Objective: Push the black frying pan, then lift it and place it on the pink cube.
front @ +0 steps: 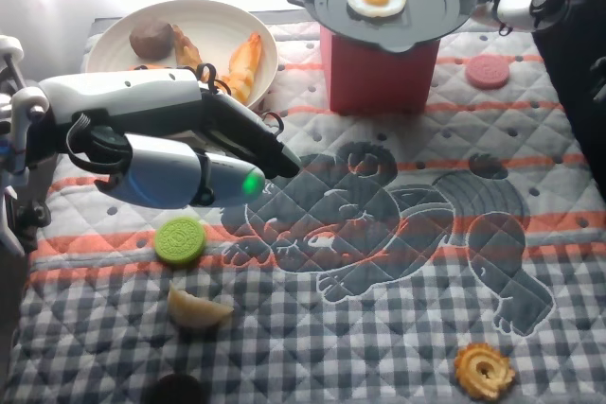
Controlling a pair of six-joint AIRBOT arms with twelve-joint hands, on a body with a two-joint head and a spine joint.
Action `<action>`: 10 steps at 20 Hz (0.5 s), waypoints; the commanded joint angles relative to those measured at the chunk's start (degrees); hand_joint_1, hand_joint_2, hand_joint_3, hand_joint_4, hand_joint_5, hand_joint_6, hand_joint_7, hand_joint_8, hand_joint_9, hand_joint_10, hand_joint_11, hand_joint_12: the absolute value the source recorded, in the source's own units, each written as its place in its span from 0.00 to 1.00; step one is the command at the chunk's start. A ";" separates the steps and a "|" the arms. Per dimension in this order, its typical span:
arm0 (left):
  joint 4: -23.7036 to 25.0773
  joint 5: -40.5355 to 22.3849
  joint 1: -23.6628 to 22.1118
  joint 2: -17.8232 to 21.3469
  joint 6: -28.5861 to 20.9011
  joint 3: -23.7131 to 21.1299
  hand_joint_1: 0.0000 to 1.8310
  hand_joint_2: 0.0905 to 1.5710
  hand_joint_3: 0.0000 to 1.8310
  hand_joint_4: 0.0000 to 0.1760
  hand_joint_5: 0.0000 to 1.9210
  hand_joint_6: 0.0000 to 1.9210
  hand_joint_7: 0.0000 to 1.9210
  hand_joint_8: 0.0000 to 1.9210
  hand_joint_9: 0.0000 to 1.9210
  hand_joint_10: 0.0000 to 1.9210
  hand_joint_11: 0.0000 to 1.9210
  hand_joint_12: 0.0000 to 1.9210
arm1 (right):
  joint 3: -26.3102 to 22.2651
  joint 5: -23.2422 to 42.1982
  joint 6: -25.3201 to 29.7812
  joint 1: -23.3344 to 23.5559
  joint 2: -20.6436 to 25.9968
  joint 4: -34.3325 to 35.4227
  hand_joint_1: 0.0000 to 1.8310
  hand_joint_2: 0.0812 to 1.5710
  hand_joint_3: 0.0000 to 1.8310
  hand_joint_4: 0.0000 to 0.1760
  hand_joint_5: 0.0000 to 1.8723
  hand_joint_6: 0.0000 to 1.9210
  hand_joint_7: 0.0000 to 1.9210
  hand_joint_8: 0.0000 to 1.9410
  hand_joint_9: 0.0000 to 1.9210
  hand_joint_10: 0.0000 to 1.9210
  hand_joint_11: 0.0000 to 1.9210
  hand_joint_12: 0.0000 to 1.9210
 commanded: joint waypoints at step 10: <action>-2.83 -5.15 -0.02 0.26 -0.10 0.41 0.18 0.89 0.00 0.00 0.38 0.01 0.39 0.01 0.33 0.10 0.00 0.70 | -1.24 3.47 -4.01 0.79 0.22 0.02 0.46 0.81 0.00 0.00 0.03 0.31 0.13 0.25 0.06 0.47 0.00 0.72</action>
